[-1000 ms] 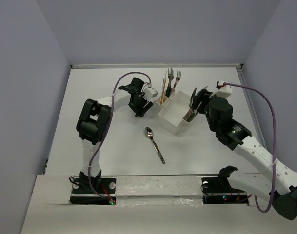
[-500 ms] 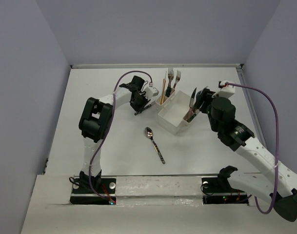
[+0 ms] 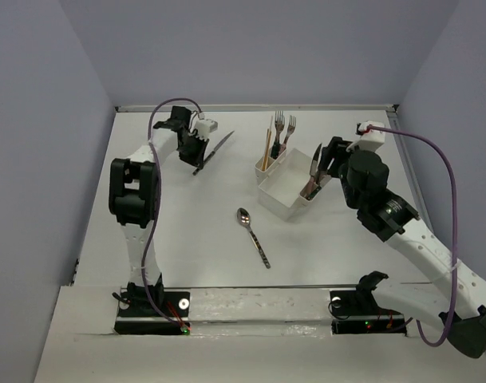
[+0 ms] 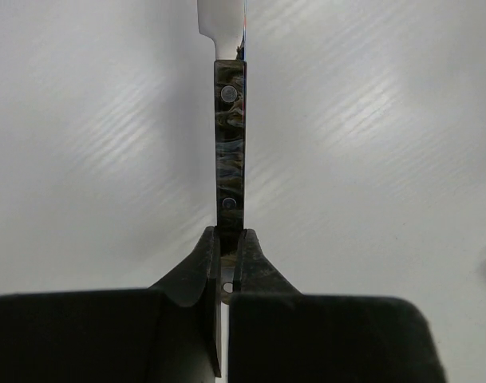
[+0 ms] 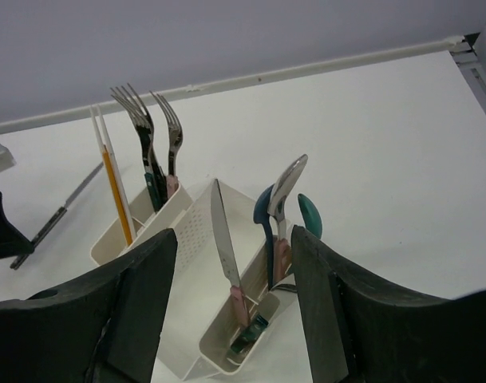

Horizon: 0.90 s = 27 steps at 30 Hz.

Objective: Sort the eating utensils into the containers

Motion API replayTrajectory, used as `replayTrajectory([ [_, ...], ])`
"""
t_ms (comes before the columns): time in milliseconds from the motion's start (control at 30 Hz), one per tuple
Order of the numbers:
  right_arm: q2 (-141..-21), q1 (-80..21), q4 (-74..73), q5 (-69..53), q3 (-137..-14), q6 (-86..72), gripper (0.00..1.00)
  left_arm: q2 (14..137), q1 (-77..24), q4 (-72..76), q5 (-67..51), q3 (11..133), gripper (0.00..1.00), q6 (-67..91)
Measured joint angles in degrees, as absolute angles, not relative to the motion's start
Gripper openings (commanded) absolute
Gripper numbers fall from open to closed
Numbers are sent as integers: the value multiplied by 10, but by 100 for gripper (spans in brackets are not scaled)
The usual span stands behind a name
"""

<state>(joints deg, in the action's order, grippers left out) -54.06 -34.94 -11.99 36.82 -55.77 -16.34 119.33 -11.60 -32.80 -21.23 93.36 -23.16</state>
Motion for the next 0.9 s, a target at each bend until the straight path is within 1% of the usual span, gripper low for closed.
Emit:
replayTrajectory([
  [67, -552, -349, -120, 355, -576, -150, 66, 1180, -99, -329, -213, 944, 0, -222],
  [167, -573, -349, -121, 324, -610, -130, 75, 1144, -93, -337, -223, 970, 0, -208],
  [267, -609, -349, -119, 266, -666, -105, 84, 1123, -102, -354, -235, 1034, 0, -199],
  [300, -619, -349, -122, 248, -681, -103, 84, 1119, -103, -356, -238, 1055, 0, -196],
  [400, -662, -349, -124, 171, -743, -101, 84, 1115, -109, -376, -249, 1169, 0, -186],
  [533, -735, -349, -125, 63, -831, -114, 83, 1080, -116, -377, -264, 1246, 0, -183],
  [667, -818, -349, -123, -27, -914, -148, 81, 1023, -129, -378, -280, 1261, 0, -184],
  [700, -855, -349, -113, -57, -942, -165, 80, 1014, -135, -378, -282, 1261, 0, -184],
  [900, -902, -349, -61, -98, -952, -233, 79, 984, -197, -384, -289, 1261, 0, -199],
])
